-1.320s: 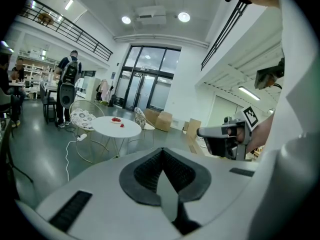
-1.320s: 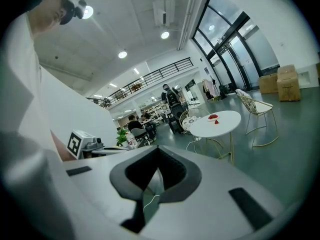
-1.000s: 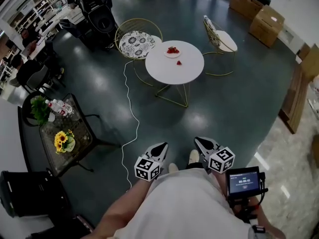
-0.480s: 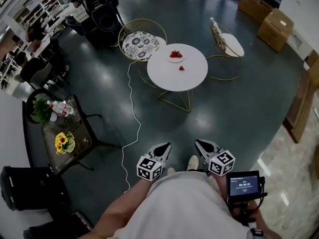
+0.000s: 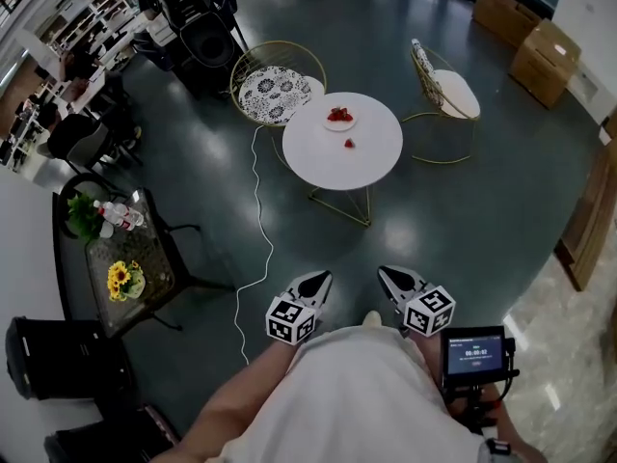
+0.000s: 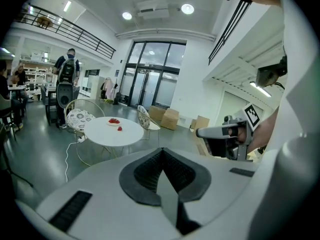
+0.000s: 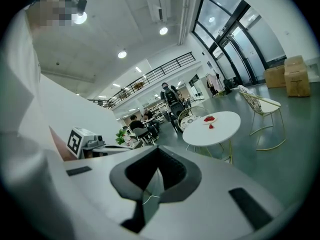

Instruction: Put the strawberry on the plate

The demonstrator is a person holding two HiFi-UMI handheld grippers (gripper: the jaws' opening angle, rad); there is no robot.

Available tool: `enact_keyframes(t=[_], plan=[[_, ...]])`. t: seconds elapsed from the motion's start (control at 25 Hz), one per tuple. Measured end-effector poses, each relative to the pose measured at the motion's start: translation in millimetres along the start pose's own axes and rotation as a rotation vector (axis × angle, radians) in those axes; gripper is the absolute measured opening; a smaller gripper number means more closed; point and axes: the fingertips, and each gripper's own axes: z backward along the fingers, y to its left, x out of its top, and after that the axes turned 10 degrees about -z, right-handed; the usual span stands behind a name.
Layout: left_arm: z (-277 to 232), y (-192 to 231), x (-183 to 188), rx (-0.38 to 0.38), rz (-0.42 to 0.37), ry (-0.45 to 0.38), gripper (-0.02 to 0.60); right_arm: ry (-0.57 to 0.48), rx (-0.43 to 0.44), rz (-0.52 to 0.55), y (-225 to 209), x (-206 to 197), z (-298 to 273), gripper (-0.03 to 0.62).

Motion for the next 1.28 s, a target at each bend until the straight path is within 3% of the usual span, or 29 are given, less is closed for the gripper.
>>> enact_keyframes(t=[0.4,0.68,0.88,1.28], plan=[[-41,14,25,0.071,-0.049,-0.018,0.006,0.022,0.065,0.031,-34,22,-6,0.006],[-67,25,17,0.078,-0.009,0.004,0.006,0.032,0.055,0.002,-68,28,-18,0.006],[-90,38,9,0.045,0.000,0.033,0.006,0.020,0.019,-0.023,-88,34,-29,0.006],[-114,61,39,-0.058,-0.014,0.043,0.006,-0.011,-0.086,-0.057,-98,63,-38,0.006]])
